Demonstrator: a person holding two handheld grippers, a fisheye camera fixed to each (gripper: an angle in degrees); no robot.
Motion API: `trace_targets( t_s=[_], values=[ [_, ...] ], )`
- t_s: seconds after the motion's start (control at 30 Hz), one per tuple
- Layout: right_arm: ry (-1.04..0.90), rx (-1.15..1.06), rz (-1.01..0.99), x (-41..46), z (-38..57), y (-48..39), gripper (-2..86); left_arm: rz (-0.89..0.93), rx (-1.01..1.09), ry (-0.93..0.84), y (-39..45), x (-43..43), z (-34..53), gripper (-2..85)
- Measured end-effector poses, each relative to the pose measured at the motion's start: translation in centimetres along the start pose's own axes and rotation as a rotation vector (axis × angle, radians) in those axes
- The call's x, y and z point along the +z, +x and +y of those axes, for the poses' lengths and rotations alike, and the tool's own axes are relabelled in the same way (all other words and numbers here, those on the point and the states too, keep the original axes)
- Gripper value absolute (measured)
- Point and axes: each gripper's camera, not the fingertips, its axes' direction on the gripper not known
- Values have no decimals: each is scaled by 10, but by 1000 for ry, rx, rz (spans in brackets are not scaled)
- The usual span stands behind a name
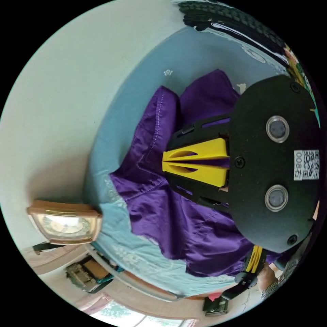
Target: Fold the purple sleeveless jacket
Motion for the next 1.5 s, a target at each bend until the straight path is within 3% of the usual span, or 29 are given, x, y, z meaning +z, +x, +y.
trace_targets(
  t_s=[0.13, 0.37, 0.47, 0.53, 0.83, 1.0, 1.1, 1.27, 1.43, 1.5],
  values=[
    [-25, 17, 29, 18, -22, 5, -2, 10, -5, 2, -6, -4, -6, 2],
    [205, -104, -141, -28, 25, 8, 1, 15, -6, 3, -13, -12, -17, 3],
    [86, -135, -87, 8, 27, 3, 1, 15, -7, 2, -16, -16, -22, 3],
    [3, -123, -65, 35, 19, 11, 1, 15, -9, 1, -17, -18, -26, 3],
    [25, -14, -90, 47, 11, 59, 1, 35, -24, 7, -24, -32, -42, 9],
    [203, 69, -185, -14, 63, 97, 1, 40, -23, 97, -14, -63, -39, 23],
    [191, 21, -229, -34, 108, 104, 1, -25, 0, 149, -3, -88, -40, 31],
    [119, 96, -115, -25, 180, 146, 1, -170, 21, 191, -8, -128, -91, 30],
    [23, 214, -120, 11, 212, 195, 0, -452, -90, 62, -45, -131, -114, 9],
    [60, 222, -138, 12, 220, 203, 0, -423, -73, 67, -54, -136, -104, 6]
  ],
)
